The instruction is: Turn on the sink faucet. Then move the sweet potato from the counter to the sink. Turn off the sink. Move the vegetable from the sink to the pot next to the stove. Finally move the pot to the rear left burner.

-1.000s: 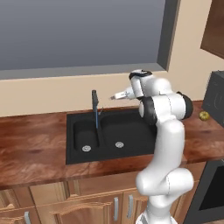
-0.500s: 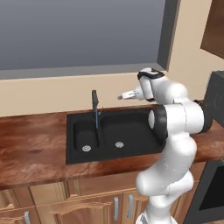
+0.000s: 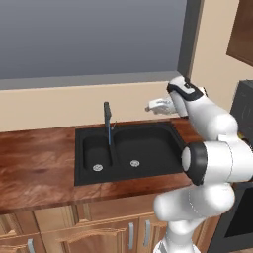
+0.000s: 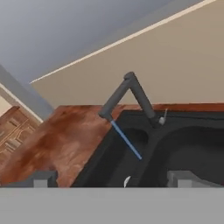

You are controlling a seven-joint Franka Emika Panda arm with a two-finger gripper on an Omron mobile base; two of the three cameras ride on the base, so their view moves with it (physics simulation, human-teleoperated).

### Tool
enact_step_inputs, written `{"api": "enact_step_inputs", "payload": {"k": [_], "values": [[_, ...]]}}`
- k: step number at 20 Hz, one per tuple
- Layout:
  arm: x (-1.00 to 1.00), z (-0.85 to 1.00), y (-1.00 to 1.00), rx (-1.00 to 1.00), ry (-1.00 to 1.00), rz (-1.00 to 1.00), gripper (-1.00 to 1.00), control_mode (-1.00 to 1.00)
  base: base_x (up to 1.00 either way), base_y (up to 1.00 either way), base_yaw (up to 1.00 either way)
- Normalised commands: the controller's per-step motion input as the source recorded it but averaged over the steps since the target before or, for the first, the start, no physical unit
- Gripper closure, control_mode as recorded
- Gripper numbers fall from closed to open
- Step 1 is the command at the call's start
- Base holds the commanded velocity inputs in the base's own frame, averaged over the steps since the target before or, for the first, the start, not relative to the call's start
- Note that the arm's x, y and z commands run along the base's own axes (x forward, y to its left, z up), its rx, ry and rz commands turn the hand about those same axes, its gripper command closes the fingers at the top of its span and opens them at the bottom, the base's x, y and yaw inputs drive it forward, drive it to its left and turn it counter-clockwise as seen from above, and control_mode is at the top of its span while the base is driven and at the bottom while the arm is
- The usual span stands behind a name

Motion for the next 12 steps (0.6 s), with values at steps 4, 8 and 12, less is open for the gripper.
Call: {"api": "enact_step_inputs", "payload": {"k": [4,8,12], "values": [[-0.51,0.28,-0.39,-0.02,0.25,-0.19,-1.00,-1.00,0.00,0.00,0.00],[-0.42,0.23,-0.42,-0.06,0.27,-0.17,-1.00,-1.00,0.00,0.00,0.00],[-0.36,0.12,-0.49,-0.11,0.24,-0.13,-1.00,-1.00,0.00,0.00,0.00]]}}
